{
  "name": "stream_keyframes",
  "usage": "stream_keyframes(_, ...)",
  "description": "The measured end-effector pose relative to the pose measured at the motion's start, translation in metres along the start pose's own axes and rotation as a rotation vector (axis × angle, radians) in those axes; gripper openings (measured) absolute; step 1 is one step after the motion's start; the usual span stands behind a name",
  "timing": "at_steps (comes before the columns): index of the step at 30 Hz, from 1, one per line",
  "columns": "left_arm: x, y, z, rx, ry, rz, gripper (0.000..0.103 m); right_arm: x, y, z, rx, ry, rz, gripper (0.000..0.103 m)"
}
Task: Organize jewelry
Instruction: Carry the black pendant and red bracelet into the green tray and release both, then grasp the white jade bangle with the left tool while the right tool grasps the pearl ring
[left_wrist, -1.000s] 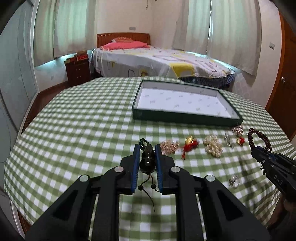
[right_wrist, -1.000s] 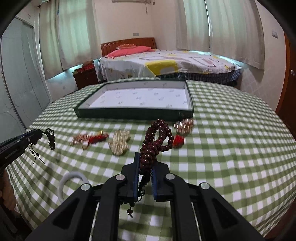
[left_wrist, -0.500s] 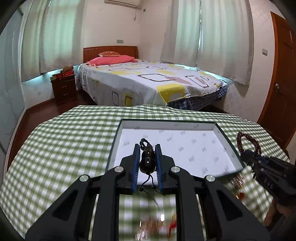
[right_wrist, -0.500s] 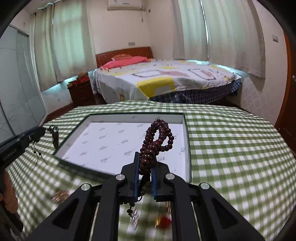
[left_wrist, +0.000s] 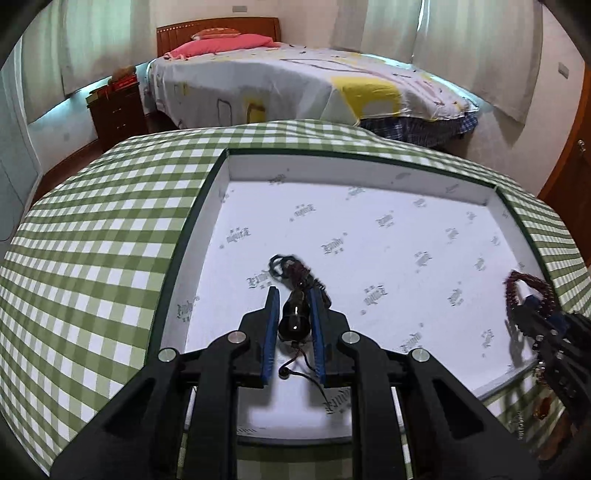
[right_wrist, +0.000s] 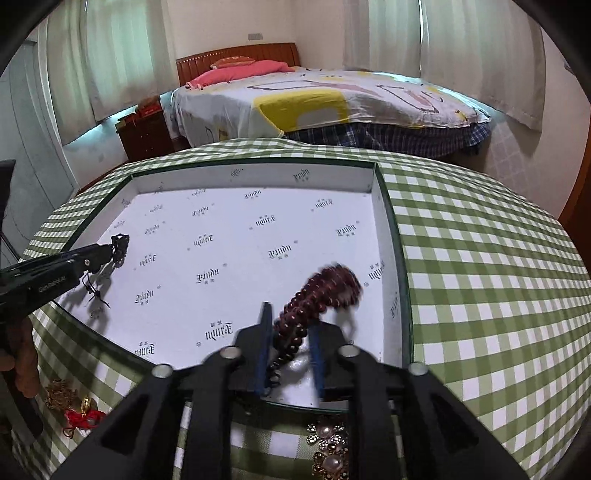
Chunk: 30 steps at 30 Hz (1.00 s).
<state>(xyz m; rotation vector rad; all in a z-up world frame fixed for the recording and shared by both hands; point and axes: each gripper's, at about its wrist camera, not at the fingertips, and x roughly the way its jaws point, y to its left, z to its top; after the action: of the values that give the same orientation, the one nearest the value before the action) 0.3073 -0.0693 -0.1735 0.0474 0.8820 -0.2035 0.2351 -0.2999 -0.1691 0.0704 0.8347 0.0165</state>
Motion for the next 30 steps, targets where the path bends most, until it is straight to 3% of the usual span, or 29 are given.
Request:
stream_keyframes(1, 0.001, 0.001, -0.001, -0.001, -0.002, 0.002, 0.023, -0.001, 0.001, 0.000, -0.005, -0.003, -0.007, 0.047)
stream_keyframes(3, 0.000, 0.001, -0.003, -0.006, -0.007, 0.001, 0.041, -0.005, 0.000, -0.001, -0.001, -0.019, -0.009, 0.057)
stream_keyframes(11, -0.023, 0.007, -0.011, -0.017, -0.068, -0.001, 0.062, -0.029, -0.002, 0.000, 0.009, -0.074, -0.029, 0.065)
stream_keyframes(15, -0.046, 0.010, -0.017, -0.035, -0.116, 0.004, 0.068, -0.050, 0.005, -0.003, -0.013, -0.119, -0.050, 0.067)
stream_keyframes(22, -0.102, 0.012, -0.043, -0.055, -0.234, 0.040, 0.069, -0.098, 0.013, -0.026, -0.018, -0.212, -0.038, 0.067)
stream_keyframes(30, -0.152, 0.008, -0.094, -0.048, -0.309, 0.102, 0.069, -0.132, 0.025, -0.077, -0.055, -0.286, -0.008, 0.067)
